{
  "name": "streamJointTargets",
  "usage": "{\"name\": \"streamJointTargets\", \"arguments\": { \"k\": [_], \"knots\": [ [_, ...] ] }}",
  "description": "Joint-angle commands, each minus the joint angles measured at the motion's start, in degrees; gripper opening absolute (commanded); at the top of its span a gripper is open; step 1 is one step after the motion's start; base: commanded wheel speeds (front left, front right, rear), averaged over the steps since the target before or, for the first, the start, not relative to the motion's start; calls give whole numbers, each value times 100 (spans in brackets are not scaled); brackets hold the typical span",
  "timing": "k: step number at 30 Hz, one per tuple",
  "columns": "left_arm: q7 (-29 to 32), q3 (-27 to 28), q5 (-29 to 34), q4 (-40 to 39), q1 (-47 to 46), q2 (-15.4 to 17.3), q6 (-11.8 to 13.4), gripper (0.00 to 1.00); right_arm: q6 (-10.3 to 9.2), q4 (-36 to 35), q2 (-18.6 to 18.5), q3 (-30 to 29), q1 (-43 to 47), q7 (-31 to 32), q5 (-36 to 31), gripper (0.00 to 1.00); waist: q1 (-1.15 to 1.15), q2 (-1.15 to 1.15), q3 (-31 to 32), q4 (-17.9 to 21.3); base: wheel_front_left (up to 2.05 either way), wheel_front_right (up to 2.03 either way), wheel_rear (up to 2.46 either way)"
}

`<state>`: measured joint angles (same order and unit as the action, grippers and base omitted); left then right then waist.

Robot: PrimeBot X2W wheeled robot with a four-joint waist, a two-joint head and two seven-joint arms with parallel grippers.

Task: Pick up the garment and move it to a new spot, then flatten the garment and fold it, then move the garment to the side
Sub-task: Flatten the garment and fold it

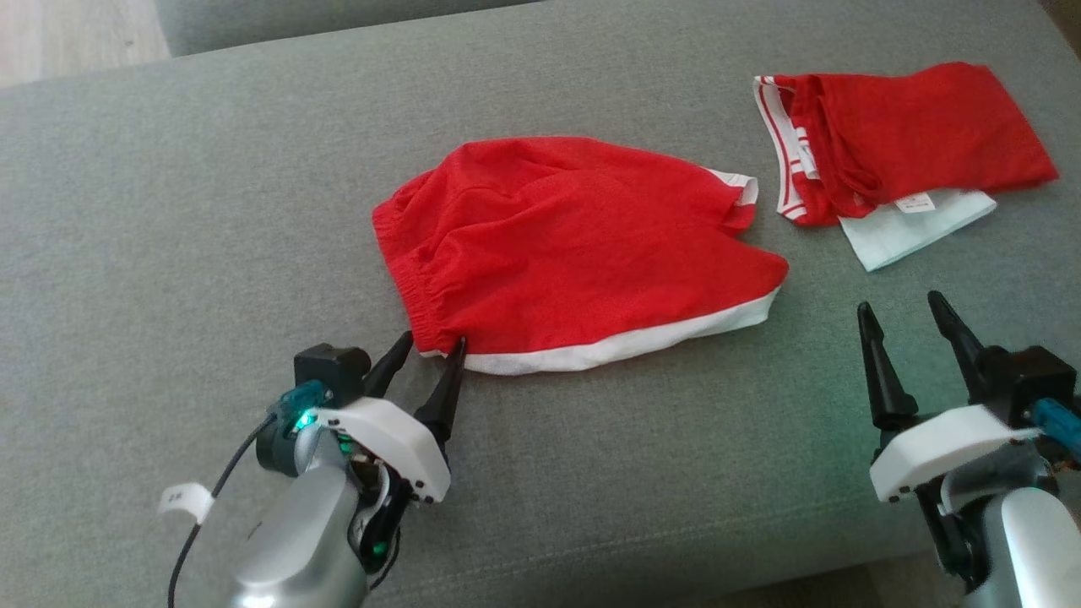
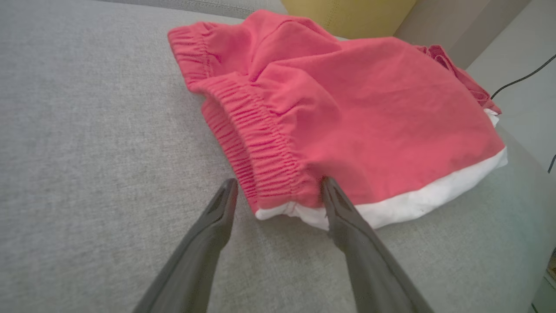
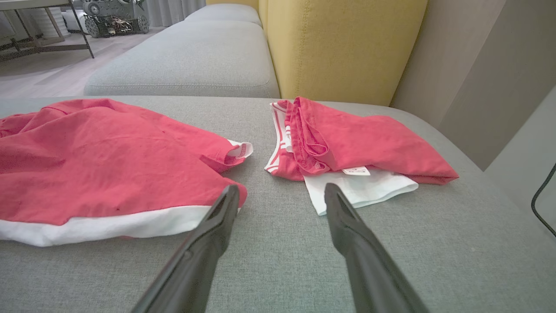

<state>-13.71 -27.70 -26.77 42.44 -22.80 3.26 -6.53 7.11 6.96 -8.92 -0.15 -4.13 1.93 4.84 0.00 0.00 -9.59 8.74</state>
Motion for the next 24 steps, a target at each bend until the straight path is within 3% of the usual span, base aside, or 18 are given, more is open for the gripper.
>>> {"name": "streamJointTargets", "arguments": {
  "k": [1, 8, 10, 24],
  "knots": [
    [-55, 127, 35, -64, -250, 78, 4, 100, 37, -176, -10, 88, -197, -80, -55, 100, 0, 0, -12, 26, 0, 0, 0],
    [-77, 42, -38, 339, -390, 49, -28, 100, 37, -38, 65, 66, -244, -103, -64, 100, 0, 0, -30, 52, 0, 0, 0],
    [-81, 13, -68, 407, -434, 40, -38, 0, 37, 22, 94, 80, -276, -114, -55, 100, 0, 0, -42, 34, 0, 0, 0],
    [-126, 223, -10, -41, -609, 24, 145, 0, 37, 940, 299, 599, -749, -164, 289, 100, 0, 0, -213, -246, 0, 0, 0]
  ]
}}
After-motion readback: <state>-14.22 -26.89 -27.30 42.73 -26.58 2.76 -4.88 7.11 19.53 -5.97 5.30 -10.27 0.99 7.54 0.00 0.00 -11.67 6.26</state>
